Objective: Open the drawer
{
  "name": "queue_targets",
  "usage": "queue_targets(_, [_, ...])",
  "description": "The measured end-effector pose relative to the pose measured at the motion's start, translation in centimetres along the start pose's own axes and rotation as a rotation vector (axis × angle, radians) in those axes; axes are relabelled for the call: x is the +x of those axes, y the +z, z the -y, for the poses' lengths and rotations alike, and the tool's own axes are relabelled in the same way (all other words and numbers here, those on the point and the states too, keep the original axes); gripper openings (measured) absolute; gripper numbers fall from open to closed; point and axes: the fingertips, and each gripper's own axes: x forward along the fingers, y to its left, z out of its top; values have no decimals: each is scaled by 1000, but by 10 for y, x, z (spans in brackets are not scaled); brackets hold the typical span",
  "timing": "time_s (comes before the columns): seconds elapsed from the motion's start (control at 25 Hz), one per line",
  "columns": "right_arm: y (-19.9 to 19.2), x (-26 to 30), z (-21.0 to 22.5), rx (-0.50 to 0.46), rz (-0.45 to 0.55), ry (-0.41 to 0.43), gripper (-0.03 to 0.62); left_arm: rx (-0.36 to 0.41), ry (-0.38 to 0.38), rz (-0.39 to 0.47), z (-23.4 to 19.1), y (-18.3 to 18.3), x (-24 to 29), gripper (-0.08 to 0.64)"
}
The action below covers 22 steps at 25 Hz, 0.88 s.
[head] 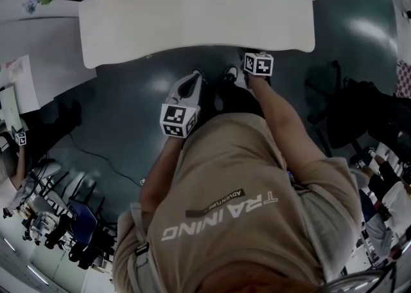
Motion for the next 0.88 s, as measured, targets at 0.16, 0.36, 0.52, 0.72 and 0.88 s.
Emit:
queue_targets(0.16, [-10, -7, -1, -9, -18, 35, 129, 32, 7, 1, 6, 10, -2, -2])
queue_targets(0.36, [-24, -18, -3, -24, -10, 65, 129, 48, 13, -2, 16, 16, -1, -2])
queue_targets(0.52, [-40, -26, -5, -26, -29, 98, 129, 33, 15, -18, 29, 10, -2, -2])
queue_targets(0.72, [-49, -32, 0, -35, 7, 135, 129, 45, 25, -36, 45, 3, 7, -2])
queue_targets(0.88, [-65, -41, 1, -37, 23, 122, 129, 19, 42, -27, 53, -2, -1, -2])
